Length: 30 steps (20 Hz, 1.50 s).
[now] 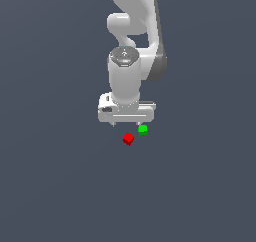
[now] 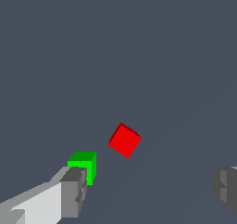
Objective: Stack the red cube on top of the green cube.
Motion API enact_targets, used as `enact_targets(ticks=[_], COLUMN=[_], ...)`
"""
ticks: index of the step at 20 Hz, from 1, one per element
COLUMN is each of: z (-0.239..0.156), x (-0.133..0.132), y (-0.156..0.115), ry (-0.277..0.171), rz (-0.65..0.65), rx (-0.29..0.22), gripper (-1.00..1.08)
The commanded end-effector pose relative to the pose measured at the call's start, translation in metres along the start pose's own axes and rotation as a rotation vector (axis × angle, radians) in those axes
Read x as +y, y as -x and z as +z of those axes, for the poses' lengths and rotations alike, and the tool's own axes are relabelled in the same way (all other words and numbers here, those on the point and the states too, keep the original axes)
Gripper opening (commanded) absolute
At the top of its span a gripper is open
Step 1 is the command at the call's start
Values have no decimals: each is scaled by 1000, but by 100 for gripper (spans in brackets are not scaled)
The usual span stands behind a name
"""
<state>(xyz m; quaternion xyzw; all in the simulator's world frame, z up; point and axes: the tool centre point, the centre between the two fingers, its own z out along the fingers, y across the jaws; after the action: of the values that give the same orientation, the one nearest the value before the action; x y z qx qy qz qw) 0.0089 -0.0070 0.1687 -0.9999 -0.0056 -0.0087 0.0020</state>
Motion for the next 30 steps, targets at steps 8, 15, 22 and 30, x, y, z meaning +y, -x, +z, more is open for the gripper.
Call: enact_targets(ticks=[8,15,22,30], z=[6,23,53,83], x=[0,-1,-4,-7], y=[1,4,8,12], ry=[1,3,6,9], rz=[34,137,310,485], rx=[-1,-4,-8,-13], gripper=[100,100,100,100])
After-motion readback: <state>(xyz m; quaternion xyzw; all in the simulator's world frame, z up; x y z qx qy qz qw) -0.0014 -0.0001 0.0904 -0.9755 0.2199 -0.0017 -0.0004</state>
